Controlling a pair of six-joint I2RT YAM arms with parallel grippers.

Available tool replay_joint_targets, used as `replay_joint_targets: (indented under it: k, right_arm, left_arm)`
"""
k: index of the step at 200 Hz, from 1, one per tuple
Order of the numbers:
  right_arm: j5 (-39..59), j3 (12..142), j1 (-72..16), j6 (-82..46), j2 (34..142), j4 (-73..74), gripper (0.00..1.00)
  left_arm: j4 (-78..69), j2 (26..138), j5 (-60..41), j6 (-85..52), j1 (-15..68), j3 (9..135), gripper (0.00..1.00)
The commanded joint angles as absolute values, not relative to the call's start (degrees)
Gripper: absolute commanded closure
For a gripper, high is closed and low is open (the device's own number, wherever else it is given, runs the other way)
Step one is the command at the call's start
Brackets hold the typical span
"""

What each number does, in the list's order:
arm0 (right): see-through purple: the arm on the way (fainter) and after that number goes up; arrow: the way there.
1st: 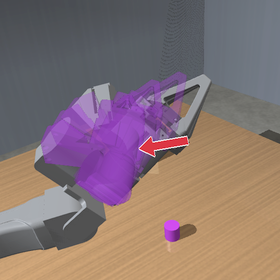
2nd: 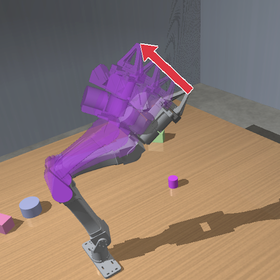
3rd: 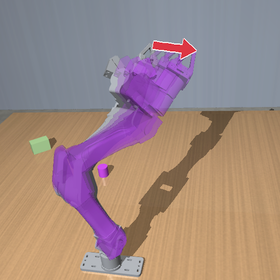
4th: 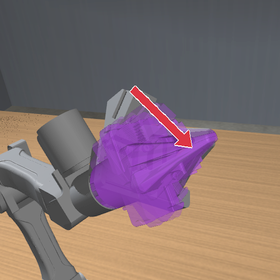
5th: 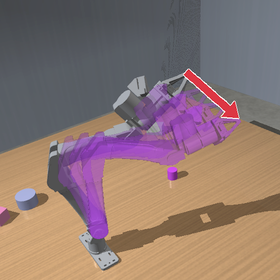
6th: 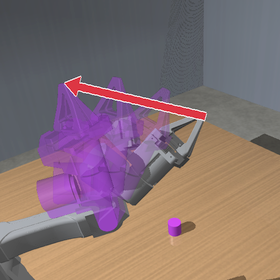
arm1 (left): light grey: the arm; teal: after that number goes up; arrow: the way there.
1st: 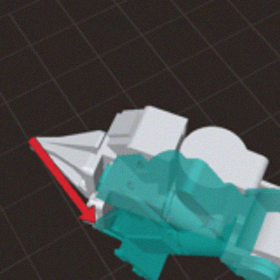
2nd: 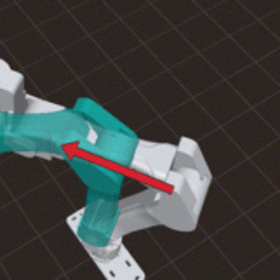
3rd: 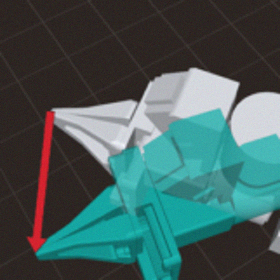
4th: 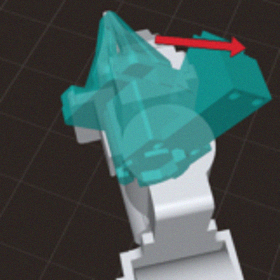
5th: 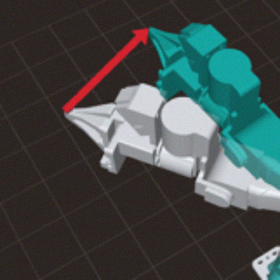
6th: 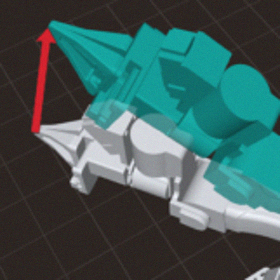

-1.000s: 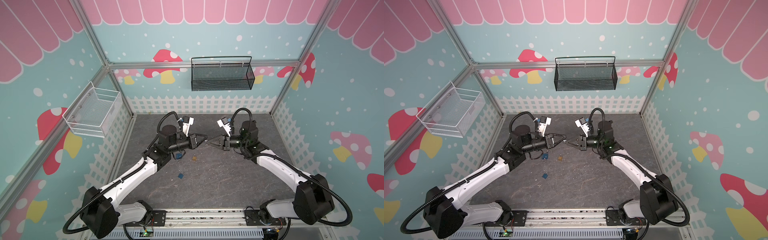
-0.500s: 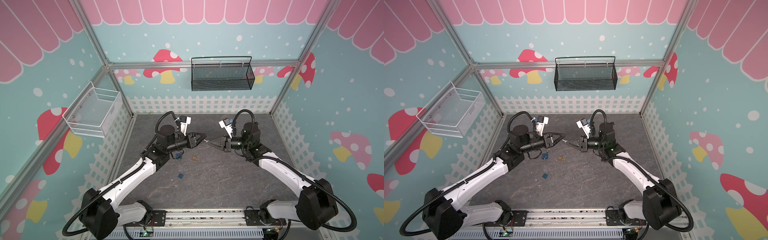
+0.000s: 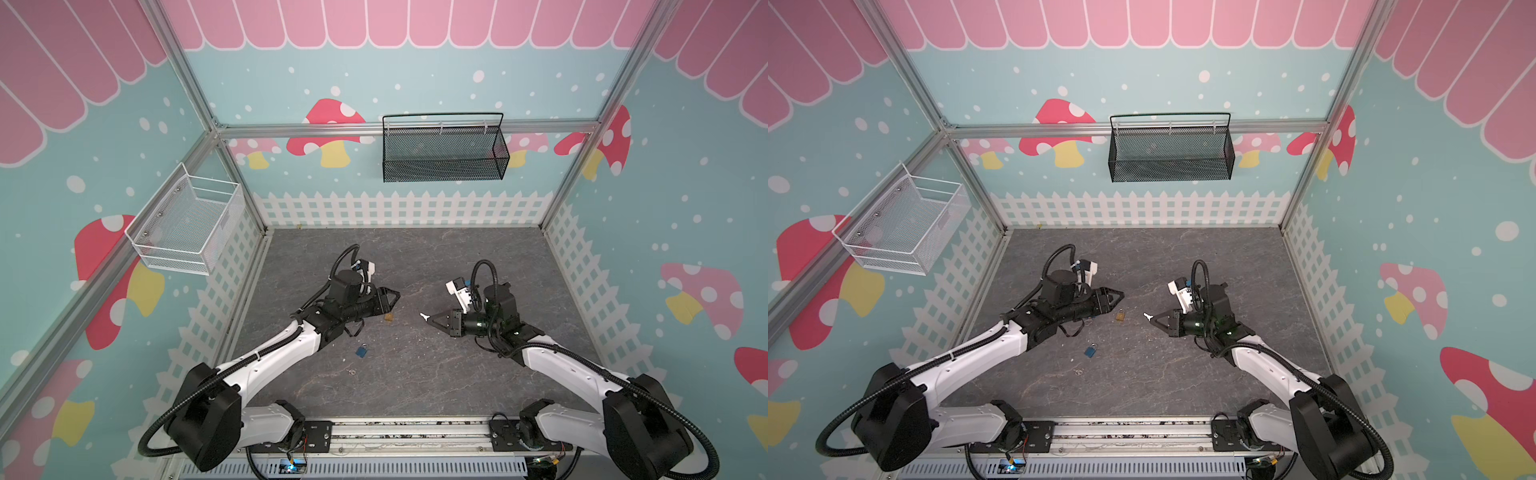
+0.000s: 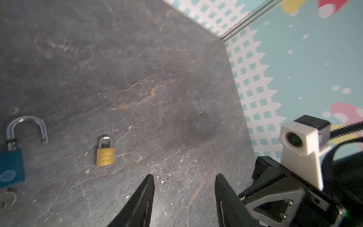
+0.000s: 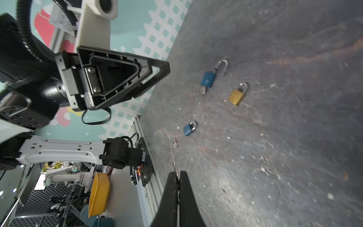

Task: Unlock with the key
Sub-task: 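Lower the left gripper over the small brass padlock while the right gripper holds the key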

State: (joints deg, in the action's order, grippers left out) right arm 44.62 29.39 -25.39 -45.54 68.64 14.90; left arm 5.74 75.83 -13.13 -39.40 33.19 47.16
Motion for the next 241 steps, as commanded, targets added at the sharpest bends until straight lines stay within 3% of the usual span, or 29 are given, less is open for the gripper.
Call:
replay_joint_targets:
  k: [1,164,241]
  right_arm:
    - [44.24,26.7,-25.69,-49.04,70.37,21.21,1.0]
    - [45.7,25.01,-25.65,-49.93,77.56,27.24,1.0]
    - [46.13,24.79,-25.64,-49.83,78.57,27.71,1.0]
  left_arm:
    - [13.45,80.66,-6.22,-35.38,35.0,50.25,0.48]
    - [35.95,109.36,13.45,-30.13,39.2,73.17,0.49]
    - [36.67,113.82,8.95,-29.52,39.29,76.72,0.59]
